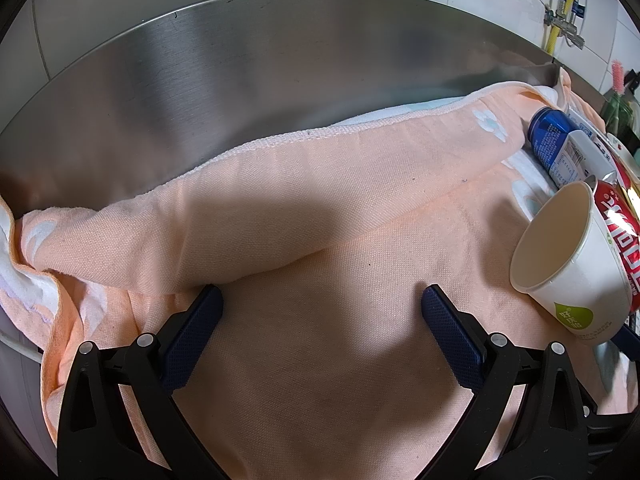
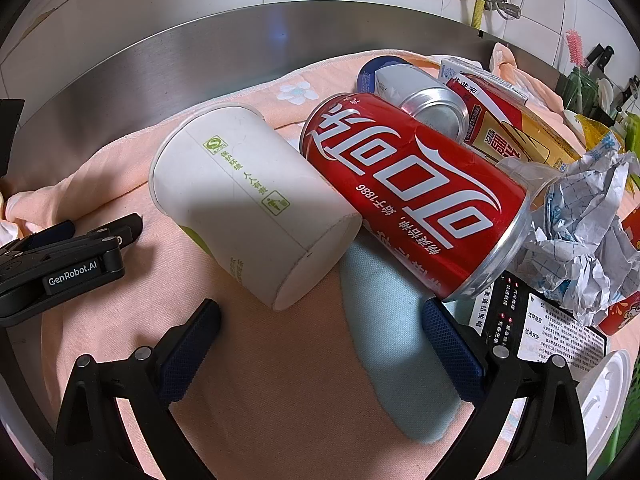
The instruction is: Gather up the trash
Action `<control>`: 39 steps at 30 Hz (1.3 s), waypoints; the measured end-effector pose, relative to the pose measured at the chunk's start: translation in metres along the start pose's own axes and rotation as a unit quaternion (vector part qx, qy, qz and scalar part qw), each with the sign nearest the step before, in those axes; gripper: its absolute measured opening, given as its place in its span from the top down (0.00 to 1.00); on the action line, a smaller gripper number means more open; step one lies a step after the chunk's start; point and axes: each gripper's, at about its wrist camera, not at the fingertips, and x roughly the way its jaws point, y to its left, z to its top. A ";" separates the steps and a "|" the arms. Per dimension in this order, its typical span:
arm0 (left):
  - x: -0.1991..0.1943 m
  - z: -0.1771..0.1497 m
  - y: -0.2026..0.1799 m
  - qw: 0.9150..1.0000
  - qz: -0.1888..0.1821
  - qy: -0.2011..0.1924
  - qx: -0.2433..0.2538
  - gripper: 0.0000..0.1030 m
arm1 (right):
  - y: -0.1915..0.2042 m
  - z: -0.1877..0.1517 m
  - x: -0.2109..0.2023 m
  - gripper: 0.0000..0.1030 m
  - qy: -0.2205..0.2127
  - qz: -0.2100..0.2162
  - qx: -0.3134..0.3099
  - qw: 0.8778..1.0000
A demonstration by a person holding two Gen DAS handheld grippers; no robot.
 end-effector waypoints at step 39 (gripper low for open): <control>-0.133 -0.018 -0.039 0.996 0.017 -0.082 0.030 0.05 | -0.078 -0.052 -0.129 0.06 -0.095 0.082 -0.058 0.990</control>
